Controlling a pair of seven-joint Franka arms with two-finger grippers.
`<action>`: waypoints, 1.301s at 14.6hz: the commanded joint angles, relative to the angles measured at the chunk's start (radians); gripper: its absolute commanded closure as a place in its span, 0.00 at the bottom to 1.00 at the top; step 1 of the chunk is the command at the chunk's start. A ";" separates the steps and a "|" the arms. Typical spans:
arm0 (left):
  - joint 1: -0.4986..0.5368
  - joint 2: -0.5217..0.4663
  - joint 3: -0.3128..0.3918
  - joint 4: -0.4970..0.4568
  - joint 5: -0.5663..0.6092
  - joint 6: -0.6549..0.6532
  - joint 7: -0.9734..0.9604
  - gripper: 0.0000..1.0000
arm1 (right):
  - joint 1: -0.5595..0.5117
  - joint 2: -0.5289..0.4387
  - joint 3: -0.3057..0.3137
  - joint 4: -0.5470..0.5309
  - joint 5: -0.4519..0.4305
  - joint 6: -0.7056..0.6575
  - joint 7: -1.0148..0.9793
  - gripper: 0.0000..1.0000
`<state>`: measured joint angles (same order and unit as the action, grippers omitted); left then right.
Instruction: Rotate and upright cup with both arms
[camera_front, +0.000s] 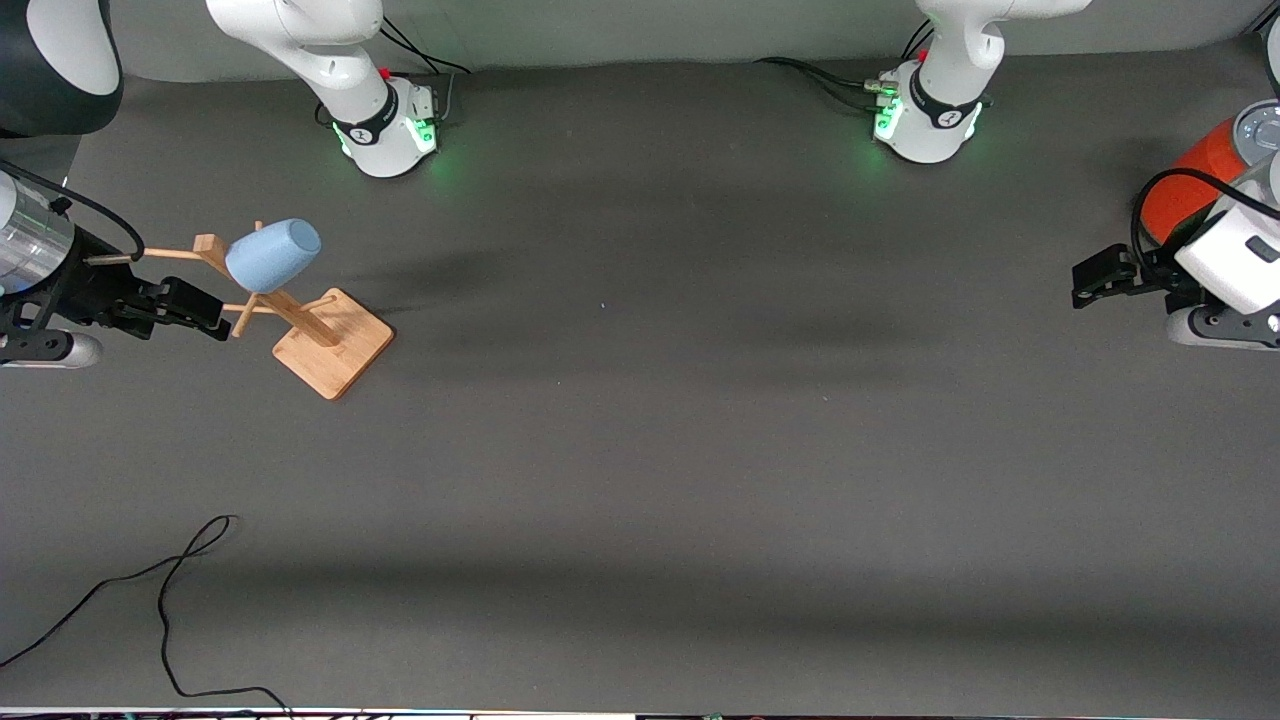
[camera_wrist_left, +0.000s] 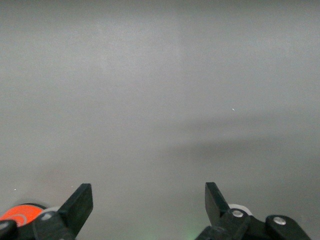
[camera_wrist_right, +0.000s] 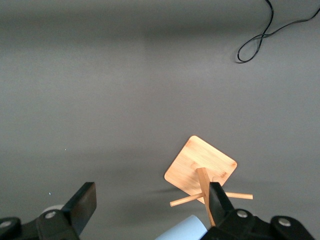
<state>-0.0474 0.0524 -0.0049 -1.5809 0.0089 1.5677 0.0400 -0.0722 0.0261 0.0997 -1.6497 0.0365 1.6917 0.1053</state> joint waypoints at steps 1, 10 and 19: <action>-0.006 0.009 0.003 0.024 0.011 -0.003 0.012 0.00 | 0.003 0.000 -0.006 -0.001 -0.010 0.011 -0.013 0.00; -0.005 0.007 0.003 0.022 0.003 -0.003 0.012 0.00 | -0.006 -0.002 -0.035 0.021 0.081 -0.069 0.001 0.00; -0.006 -0.005 0.003 0.022 0.003 -0.005 0.012 0.00 | 0.003 -0.113 -0.089 -0.065 0.224 -0.219 0.556 0.00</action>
<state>-0.0474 0.0523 -0.0049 -1.5727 0.0087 1.5677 0.0401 -0.0769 -0.0367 0.0246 -1.6462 0.1864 1.4859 0.4574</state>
